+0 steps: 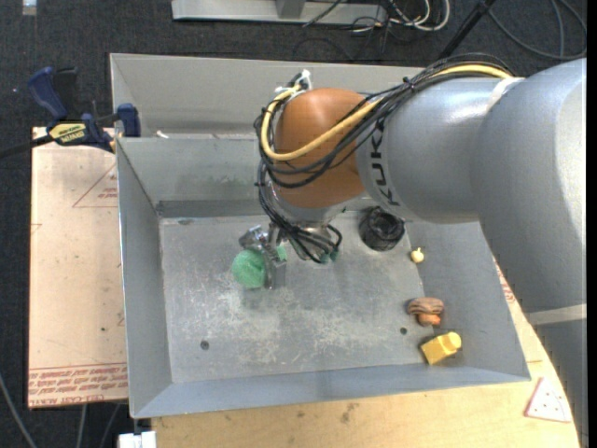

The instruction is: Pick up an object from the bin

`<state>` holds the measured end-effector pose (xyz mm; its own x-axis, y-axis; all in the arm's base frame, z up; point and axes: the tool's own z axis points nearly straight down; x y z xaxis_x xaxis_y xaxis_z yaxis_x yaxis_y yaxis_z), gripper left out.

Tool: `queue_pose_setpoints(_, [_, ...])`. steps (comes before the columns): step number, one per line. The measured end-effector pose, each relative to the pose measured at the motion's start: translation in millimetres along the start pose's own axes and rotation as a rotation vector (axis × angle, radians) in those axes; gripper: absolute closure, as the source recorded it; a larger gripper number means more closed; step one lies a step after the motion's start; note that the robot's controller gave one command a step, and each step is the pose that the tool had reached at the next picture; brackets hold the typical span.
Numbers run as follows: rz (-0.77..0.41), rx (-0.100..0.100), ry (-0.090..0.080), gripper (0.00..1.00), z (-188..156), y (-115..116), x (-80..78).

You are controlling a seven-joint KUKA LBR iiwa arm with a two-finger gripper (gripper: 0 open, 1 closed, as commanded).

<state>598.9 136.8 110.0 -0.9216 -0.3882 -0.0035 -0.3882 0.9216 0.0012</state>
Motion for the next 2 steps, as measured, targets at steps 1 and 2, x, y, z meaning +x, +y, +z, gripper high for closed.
queue_pose_setpoints(1, [0.000, 0.000, 0.000, 1.00, 0.0, -0.2, 0.1])
queue_pose_setpoints(2, [0.042, 0.003, -0.010, 1.00, -185.2, -7.3, 6.4])
